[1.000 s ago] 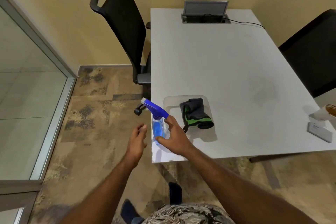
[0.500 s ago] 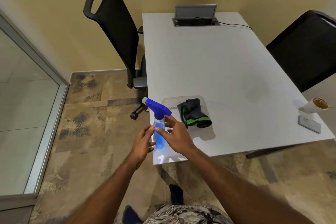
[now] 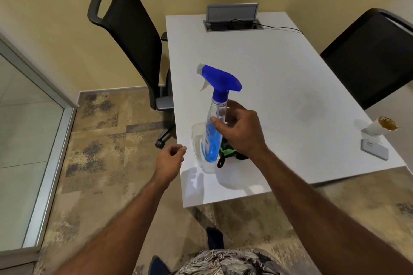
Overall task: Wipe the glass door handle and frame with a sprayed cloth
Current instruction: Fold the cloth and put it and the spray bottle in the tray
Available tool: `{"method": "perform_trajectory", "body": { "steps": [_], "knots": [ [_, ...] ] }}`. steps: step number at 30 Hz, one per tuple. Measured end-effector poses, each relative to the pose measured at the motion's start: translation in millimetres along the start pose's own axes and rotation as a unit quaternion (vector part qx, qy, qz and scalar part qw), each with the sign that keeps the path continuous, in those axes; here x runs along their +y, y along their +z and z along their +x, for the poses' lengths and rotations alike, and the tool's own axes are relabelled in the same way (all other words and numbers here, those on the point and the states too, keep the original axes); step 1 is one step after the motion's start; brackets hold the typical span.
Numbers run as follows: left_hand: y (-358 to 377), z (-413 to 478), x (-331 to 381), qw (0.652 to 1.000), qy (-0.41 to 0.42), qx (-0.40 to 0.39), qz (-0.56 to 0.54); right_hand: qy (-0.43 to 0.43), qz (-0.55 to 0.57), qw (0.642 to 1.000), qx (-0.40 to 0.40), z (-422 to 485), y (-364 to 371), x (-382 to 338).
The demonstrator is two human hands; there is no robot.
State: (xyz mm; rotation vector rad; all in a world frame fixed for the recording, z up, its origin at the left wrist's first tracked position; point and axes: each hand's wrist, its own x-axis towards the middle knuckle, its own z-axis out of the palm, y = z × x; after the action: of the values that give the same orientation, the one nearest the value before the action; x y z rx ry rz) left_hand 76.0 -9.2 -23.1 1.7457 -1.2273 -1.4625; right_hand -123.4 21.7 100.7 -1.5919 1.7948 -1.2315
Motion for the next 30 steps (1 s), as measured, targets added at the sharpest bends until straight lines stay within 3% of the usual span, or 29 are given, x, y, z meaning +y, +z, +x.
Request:
{"method": "perform_trajectory", "body": {
  "steps": [14, 30],
  "knots": [
    [50, 40, -7, 0.995, -0.095, -0.006, 0.042, 0.107, -0.025, 0.991, -0.08, 15, 31, 69],
    [45, 39, -5, 0.991, -0.092, -0.031, 0.096, 0.153, -0.038, 0.981, -0.117, 15, 57, 88]
  ]
}}
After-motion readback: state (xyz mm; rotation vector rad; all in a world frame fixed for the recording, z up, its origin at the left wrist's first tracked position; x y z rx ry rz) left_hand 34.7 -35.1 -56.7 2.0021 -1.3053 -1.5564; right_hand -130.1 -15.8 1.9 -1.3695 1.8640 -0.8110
